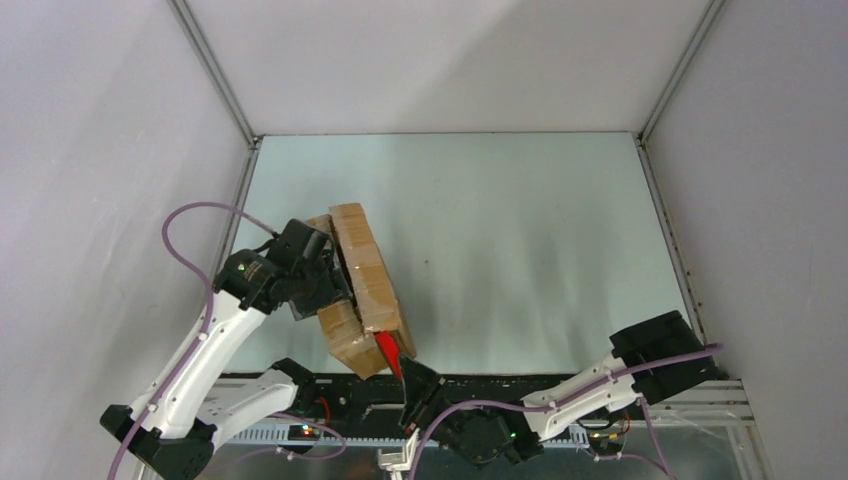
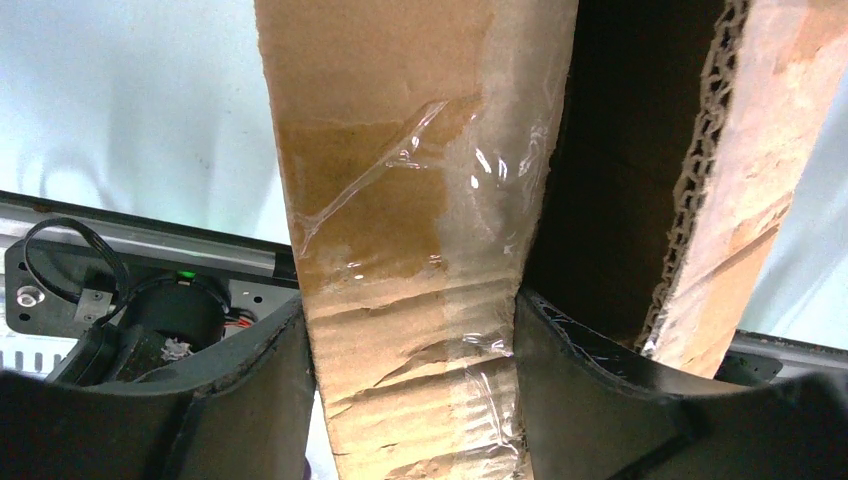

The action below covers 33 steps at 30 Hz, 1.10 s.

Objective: Unpack the express box
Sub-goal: Cut the express box at the center of the board.

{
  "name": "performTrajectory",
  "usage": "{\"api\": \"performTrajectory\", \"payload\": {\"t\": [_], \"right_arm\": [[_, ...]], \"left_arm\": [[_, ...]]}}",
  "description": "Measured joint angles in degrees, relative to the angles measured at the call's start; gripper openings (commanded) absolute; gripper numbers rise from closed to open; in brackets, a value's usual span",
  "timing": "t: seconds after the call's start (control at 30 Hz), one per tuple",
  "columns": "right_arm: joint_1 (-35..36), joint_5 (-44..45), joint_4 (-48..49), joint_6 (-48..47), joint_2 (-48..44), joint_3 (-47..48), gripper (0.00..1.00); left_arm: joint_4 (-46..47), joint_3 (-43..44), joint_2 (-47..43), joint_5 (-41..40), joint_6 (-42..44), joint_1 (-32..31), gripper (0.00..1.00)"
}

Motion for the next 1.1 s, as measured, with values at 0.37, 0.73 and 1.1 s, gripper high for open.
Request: {"api": "performTrajectory", "payload": {"t": [0.37, 0.73, 1.1], "right_arm": [[1.7, 2.9, -3.5, 6.1, -3.7, 0.0, 0.0], [0.8, 3.9, -4.1, 26.4, -8.4, 6.8, 0.0], [-0.8, 5.7, -16.6, 61.3, -21.3, 11.7, 0.0]], "left_arm": [[0.3, 0.1, -1.3, 1.5, -0.6, 0.0, 0.91], [0.2, 3.5, -2.8, 3.1, -1.2, 0.0, 0.99], [-0.7, 3.5, -3.2, 2.6, -2.9, -2.2, 1.0]]}}
